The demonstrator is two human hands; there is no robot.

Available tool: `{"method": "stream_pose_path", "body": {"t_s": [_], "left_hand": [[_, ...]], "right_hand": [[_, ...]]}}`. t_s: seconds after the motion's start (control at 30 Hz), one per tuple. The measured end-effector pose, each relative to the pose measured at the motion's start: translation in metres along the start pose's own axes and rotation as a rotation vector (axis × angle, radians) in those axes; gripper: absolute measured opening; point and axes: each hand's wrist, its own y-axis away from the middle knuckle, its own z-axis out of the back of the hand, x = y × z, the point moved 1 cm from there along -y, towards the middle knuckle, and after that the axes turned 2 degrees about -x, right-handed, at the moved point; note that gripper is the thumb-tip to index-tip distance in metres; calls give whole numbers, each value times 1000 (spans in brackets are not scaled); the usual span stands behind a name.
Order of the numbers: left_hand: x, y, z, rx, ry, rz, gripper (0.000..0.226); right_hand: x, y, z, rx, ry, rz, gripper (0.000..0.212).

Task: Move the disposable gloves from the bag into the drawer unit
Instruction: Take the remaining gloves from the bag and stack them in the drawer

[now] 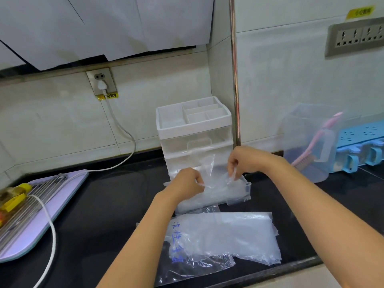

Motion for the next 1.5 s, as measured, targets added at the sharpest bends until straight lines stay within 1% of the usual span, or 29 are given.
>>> {"method": "stream_pose_path", "body": {"t_s": [0.03,0.07,0.1,0.13,0.2,0.23,0.3,0.4,0.47,0.53,0.57,0.6,0.63,0.73,0.8,0.83,0.9,0.97,1.03,1.1,1.17,1.27,1.37,1.43,1.47,1.5], "left_hand": [[1,-4,-2,51,-25,11,1],[2,-8,-5,97,-54,27,2],[4,-12,-8,129,-81,43,4],[5,-15,-11,144,-102,54,5],[8,-19,-15,159,-119,76,6],[10,-23,-19,163,-105,76,9],[13,-27,-23,173,-77,78,19],[11,-28,-27,240,-33,116,13],[8,-29,-26,226,76,153,22],[10,-32,-25,160,195,167,21],[12,-34,-25,135,215,165,34],[12,-35,-26,137,201,147,44],[13,-36,-30,166,160,126,48],[14,-40,-38,258,20,110,45],[15,-45,-39,321,-121,122,48],[16,-48,-38,343,-203,147,49],[17,-53,-34,376,-315,209,45],[18,-56,-31,410,-322,257,46],[21,-57,-31,449,-287,282,55],[24,-58,-34,442,-268,296,65],[27,-58,-36,420,-258,309,72],[26,-57,-37,379,-232,289,67],[22,-54,-36,346,-200,274,58],[21,-50,-35,316,-170,247,51],[22,-49,-35,283,-148,245,51],[23,-48,-33,246,-107,254,56]], "right_hand": [[1,-2,1,35,58,-28,16],[3,-2,3,35,99,-58,22],[6,-1,6,-1,104,-79,29],[9,0,9,-56,72,-87,34],[20,0,11,-126,-52,-59,32],[27,-1,8,-106,-101,-38,29],[38,-5,-7,-8,-103,-12,29],[39,-20,-41,138,29,-54,38],[34,-26,-55,173,55,-94,39],[30,-26,-59,169,-7,-123,39],[29,-25,-60,150,-24,-130,39],[28,-26,-62,139,-34,-134,39],[28,-28,-64,149,-23,-130,39],[27,-36,-72,212,20,-104,47],[25,-39,-71,245,15,-118,56],[24,-40,-69,262,25,-129,61],[22,-45,-67,283,46,-168,70],[20,-50,-67,274,45,-197,80],[17,-53,-68,261,-40,-229,86],[10,-55,-68,220,-236,-289,84],[4,-54,-67,147,-431,-343,75],[1,-46,-61,68,-623,-368,54],[5,-32,-47,55,-697,-307,50],[9,-17,-35,31,-626,-237,48],[10,-10,-29,17,-599,-197,44],[11,-1,-23,6,-592,-155,40]]}}
